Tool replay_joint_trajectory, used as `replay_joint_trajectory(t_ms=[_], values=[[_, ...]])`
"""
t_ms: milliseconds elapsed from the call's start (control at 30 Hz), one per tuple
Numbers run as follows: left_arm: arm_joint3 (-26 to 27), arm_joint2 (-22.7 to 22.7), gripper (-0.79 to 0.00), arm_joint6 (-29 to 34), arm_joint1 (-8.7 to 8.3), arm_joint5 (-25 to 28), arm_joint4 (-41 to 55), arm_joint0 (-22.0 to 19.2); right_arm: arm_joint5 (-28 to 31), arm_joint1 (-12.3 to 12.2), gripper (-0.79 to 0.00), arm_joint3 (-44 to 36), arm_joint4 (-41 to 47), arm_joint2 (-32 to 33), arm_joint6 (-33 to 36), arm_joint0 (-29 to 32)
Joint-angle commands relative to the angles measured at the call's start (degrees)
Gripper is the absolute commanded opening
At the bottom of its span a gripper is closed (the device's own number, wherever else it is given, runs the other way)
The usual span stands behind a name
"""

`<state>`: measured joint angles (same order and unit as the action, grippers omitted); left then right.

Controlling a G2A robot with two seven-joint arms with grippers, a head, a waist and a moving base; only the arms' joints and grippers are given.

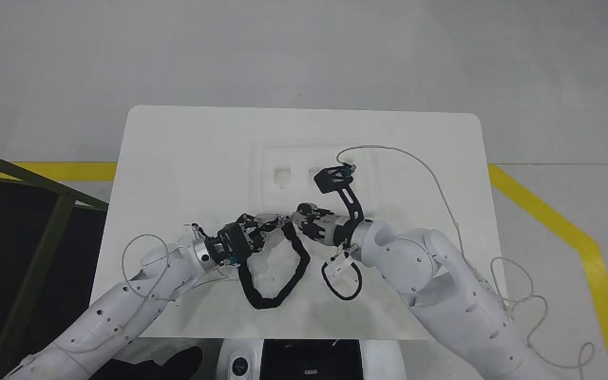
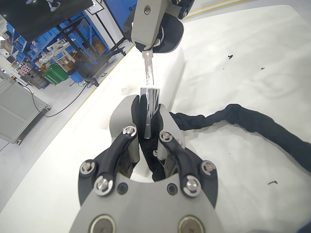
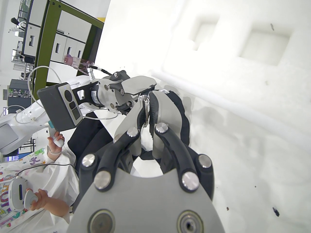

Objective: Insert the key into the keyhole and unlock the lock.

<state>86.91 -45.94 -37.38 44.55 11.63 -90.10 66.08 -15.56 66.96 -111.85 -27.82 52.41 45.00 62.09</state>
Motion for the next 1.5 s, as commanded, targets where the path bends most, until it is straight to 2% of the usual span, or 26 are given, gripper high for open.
replay_joint_trajectory(t_ms=[0,733,1033,1467], values=[[0.0,0.0,-0.785,0.0,0.0,0.0,0.0,0.0,-0.03,0.07,-0.785,0.12,0.04,-0.05,0.13,-0.08],[0.0,0.0,-0.785,0.0,0.0,0.0,0.0,0.0,-0.81,1.12,-0.785,1.75,-1.07,-1.6,0.79,-1.23],[0.0,0.0,-0.785,0.0,0.0,0.0,0.0,0.0,-3.6,1.46,-0.785,-0.11,-5.77,-3.03,2.87,-2.17],[0.0,0.0,-0.785,0.0,0.0,0.0,0.0,0.0,-2.29,2.38,-0.785,3.05,-3.37,-3.24,2.36,-3.15]])
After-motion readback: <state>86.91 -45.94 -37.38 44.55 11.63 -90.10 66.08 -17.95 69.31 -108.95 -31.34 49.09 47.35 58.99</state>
